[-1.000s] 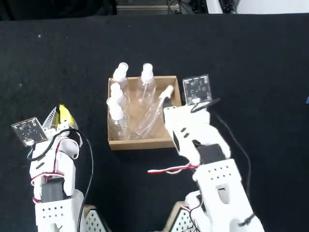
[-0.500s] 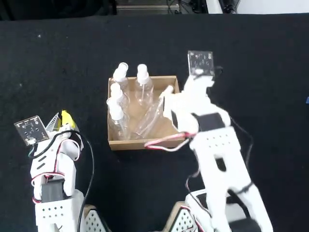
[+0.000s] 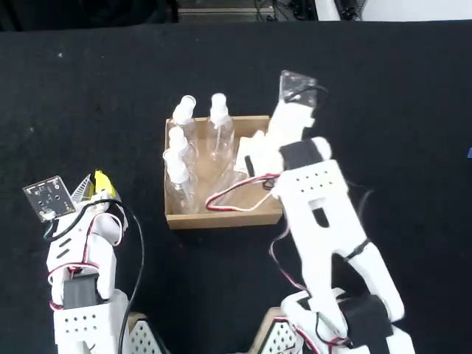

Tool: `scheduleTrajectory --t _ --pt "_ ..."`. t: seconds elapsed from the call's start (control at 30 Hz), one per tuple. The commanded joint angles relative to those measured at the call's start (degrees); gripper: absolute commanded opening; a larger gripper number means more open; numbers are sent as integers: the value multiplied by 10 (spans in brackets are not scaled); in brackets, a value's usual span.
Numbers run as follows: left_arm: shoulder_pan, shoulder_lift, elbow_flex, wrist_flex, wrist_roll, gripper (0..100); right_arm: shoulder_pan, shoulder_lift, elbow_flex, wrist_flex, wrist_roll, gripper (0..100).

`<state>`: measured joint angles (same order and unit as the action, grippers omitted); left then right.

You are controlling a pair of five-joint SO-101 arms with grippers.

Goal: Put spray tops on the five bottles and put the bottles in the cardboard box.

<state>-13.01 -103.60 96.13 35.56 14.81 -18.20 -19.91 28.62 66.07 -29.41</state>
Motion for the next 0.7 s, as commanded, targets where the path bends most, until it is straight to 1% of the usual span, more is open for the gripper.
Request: scheduleTrajectory --t 0.0,0.1,0.23,0.43,0.67 --pt "-3 -11 13 2 0 30 -44 0 -42 -3 3 258" --pt "-5 -11 13 2 0 30 -62 4 -42 -23 1 258" --pt "-6 -11 13 3 0 30 -65 38 -36 -54 -1 258" --pt "-6 -11 13 4 0 30 -67 130 -75 -65 -76 258" --pt "-6 -11 13 4 0 30 -66 211 -131 -67 -85 257"
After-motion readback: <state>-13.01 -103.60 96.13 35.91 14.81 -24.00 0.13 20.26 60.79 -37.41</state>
